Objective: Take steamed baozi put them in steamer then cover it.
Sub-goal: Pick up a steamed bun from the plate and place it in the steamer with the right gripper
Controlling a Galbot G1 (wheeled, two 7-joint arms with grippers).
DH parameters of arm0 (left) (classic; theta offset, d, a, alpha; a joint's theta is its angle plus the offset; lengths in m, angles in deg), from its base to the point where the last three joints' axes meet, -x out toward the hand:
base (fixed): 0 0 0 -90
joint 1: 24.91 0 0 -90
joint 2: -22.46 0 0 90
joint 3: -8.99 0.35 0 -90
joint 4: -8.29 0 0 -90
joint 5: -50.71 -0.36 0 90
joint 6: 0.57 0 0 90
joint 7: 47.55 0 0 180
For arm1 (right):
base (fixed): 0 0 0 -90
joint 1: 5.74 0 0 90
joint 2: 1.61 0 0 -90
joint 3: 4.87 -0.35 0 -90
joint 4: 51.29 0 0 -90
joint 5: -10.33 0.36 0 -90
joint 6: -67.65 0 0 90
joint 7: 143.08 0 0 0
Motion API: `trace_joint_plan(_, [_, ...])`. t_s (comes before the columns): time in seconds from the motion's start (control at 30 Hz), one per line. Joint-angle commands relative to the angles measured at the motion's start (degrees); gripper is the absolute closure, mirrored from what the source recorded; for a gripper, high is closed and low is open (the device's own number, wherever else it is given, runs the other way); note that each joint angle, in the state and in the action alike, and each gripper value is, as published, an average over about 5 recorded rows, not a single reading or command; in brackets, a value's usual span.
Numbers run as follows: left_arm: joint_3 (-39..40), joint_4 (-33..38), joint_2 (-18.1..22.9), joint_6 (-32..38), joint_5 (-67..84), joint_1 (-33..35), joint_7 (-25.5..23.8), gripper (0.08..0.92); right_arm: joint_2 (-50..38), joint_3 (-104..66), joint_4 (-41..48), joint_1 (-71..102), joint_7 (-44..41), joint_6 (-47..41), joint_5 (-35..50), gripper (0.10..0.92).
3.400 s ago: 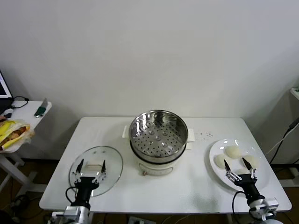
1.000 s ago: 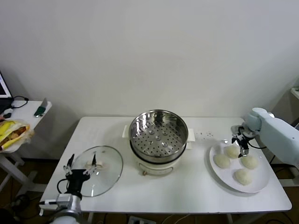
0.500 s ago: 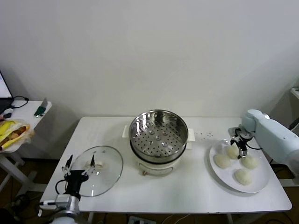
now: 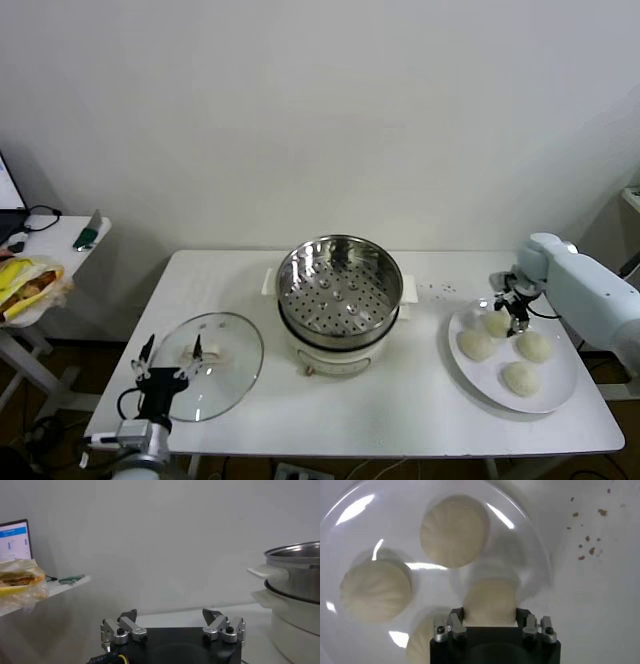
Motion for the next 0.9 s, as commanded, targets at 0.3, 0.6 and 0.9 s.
trace_joint_plan(0.3, [0.41, -0.59, 0.47, 0.63, -0.03, 0.76, -0.13, 0.177, 0.61, 22.50, -15.08, -27.17, -1.42, 9.17, 8.13, 0.364])
trace_joint_plan(0.6, [1.18, 0.03, 1.20, 0.94, -0.13, 2.00, -0.05, 0.177, 10.17, 27.95, -15.92, -39.49, -4.90, 14.42, 19.46, 0.364])
trace_joint_plan(0.9, [1.24, 0.52, 1.32, 1.60, 0.11, 3.84, -0.05, 0.177, 23.17, 28.01, -15.16, -41.43, -8.36, 19.07, 24.26, 0.356])
